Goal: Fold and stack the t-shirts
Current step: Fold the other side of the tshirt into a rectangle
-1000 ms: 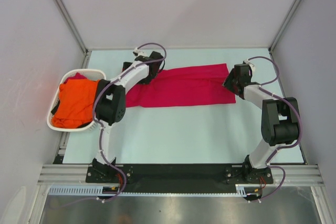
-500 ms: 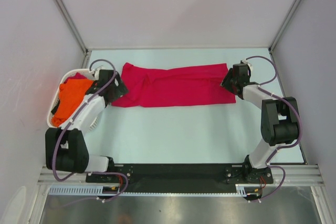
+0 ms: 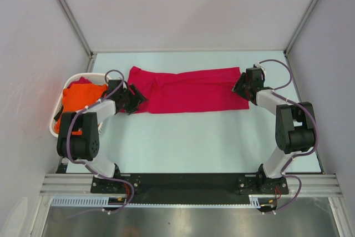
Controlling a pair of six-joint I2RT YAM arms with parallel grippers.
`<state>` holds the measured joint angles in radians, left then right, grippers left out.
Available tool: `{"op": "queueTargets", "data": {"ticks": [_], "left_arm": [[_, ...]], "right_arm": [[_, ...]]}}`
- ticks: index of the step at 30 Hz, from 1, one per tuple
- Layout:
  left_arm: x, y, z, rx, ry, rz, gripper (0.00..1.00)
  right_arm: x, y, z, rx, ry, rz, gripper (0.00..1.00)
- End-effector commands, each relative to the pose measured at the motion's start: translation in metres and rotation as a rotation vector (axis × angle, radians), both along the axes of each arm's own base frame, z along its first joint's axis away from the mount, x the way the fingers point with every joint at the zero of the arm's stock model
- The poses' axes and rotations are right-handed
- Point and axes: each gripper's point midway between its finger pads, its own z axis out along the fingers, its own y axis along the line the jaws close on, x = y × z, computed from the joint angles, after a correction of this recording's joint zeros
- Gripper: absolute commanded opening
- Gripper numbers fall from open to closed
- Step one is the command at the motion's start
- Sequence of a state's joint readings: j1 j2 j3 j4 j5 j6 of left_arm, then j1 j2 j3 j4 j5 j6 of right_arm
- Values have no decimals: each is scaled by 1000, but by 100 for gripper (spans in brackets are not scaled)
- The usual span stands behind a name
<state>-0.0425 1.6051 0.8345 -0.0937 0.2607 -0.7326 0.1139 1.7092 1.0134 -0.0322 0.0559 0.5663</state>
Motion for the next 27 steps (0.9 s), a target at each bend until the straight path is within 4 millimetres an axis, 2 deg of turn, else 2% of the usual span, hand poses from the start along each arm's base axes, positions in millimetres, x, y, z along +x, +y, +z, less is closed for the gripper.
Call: {"op": "queueTargets", "data": {"ticks": [1,2,3,4,5,7,10,13,21,26,27], "left_arm": [[20,-9,20,-56,-82,-20,54],[21,-8,20,-54,-82,-20,47],[21,-9,18,-53,-79,-23,32],[22,-8,18,-51,-81,-25,24],[23,-9,18,-51,-80,-25,11],[25,-8,13,-43,-66,-26,0],[29,-6,12,-37,-67,-20,0],[34,-2,22,-20,-94,-4,0],[54,15,80,72,-224,44,0],[67,25,91,113,-243,57,0],[74,29,101,115,-259,65,0]], "right_arm": [[5,1,6,5,-28,12,53],[5,1,5,7,-26,12,53],[5,1,5,7,-26,14,53],[5,1,4,8,-24,14,53],[5,1,4,7,-21,14,53],[5,2,4,9,-23,17,52],[5,2,5,8,-26,18,52],[5,1,5,5,-26,21,52],[4,2,5,9,-24,23,52],[4,3,4,10,-22,26,52],[4,2,4,9,-22,25,52]]}}
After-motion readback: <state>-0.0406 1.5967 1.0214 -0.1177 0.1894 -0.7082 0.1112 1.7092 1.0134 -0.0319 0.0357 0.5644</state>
